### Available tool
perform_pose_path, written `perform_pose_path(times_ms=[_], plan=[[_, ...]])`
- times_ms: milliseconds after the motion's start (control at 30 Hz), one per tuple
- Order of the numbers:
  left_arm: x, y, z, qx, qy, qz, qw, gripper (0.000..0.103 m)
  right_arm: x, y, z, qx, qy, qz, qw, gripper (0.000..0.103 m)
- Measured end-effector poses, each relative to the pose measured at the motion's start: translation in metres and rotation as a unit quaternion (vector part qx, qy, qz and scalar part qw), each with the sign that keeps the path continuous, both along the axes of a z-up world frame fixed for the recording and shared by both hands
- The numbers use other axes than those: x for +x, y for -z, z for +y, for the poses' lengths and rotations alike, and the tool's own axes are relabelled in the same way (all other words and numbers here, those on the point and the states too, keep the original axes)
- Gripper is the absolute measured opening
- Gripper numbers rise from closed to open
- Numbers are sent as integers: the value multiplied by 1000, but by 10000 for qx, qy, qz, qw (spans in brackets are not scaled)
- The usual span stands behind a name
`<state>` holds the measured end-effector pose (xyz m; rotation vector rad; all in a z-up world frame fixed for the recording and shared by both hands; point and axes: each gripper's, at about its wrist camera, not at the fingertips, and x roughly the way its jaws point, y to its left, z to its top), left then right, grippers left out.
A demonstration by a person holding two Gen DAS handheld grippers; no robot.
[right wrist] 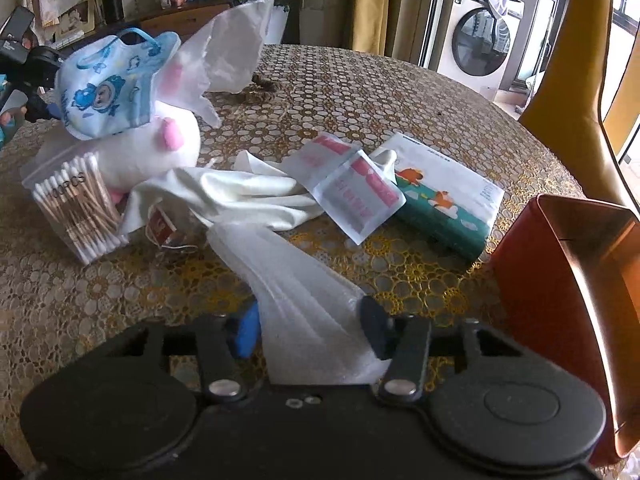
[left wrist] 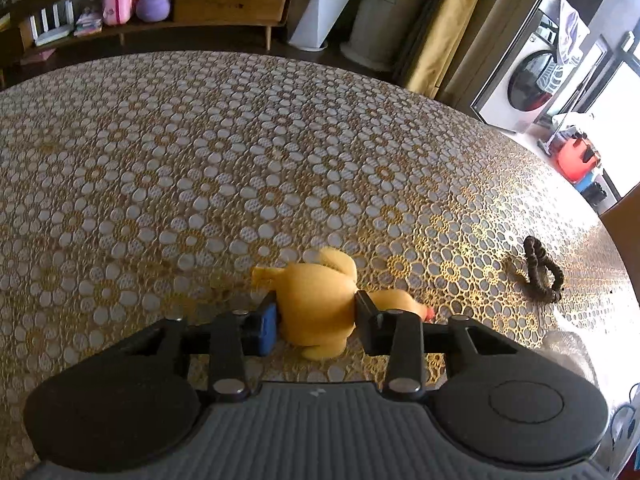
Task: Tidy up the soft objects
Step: 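Close the right gripper on the white mesh bag and lift it, then carry the duck and mesh bag into the red tin box, opening both grippers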
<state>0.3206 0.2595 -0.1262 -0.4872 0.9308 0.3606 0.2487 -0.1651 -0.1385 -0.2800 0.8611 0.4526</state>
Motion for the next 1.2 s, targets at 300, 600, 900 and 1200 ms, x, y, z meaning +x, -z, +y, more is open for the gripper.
perform_pose_path(times_ms=[300,600,900,1200], plan=[[-32,-14,-3,-63,-40,-121,9999,34,-23,-13,-7,176,139,-200,9995,22],[-70,-53,-22,-122,100,-371,9992,34,-56,-51,-26,529,237,-484,9971,19],[-104,-114,-64,-205,534,-839,9948,34,-83,-90,-55,870,398,-717,9928,19],[-107,-151,-148,-280,1493,-1057,9827,34,-90,-117,-92,1020,790,-956,9870,20]])
